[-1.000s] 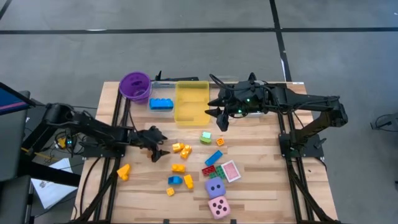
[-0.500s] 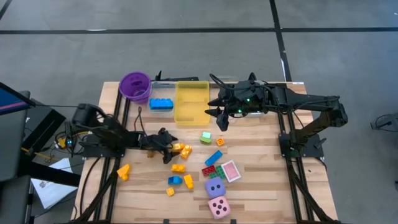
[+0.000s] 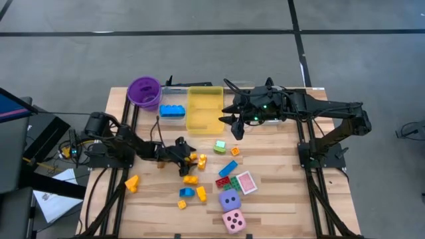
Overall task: Pick & Place Toys
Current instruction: Put the big yellow game piece into the white bin
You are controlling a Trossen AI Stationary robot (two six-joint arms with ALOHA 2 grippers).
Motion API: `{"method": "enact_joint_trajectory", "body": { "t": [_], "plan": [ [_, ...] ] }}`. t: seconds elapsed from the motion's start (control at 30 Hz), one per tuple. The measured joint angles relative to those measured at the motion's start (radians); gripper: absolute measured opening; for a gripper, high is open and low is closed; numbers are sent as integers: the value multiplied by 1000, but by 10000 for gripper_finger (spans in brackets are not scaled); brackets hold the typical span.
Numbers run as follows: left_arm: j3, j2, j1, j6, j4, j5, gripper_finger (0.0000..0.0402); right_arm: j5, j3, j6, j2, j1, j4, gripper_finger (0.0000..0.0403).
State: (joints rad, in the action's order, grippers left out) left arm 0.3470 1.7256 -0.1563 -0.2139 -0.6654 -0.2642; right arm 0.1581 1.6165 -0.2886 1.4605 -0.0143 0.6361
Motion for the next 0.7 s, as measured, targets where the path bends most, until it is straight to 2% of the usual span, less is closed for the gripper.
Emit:
{"method": "enact_joint_trajectory", "body": {
  "t": [0.33,0.7],
  "plan": [
    [-2,-1,-19,-55,21,-20,271,0,0,0,0,0,0,168],
    [-7,-71,-19,-67,57,-12,157,0,-1,11,0,-2,1,168]
  ]
}}
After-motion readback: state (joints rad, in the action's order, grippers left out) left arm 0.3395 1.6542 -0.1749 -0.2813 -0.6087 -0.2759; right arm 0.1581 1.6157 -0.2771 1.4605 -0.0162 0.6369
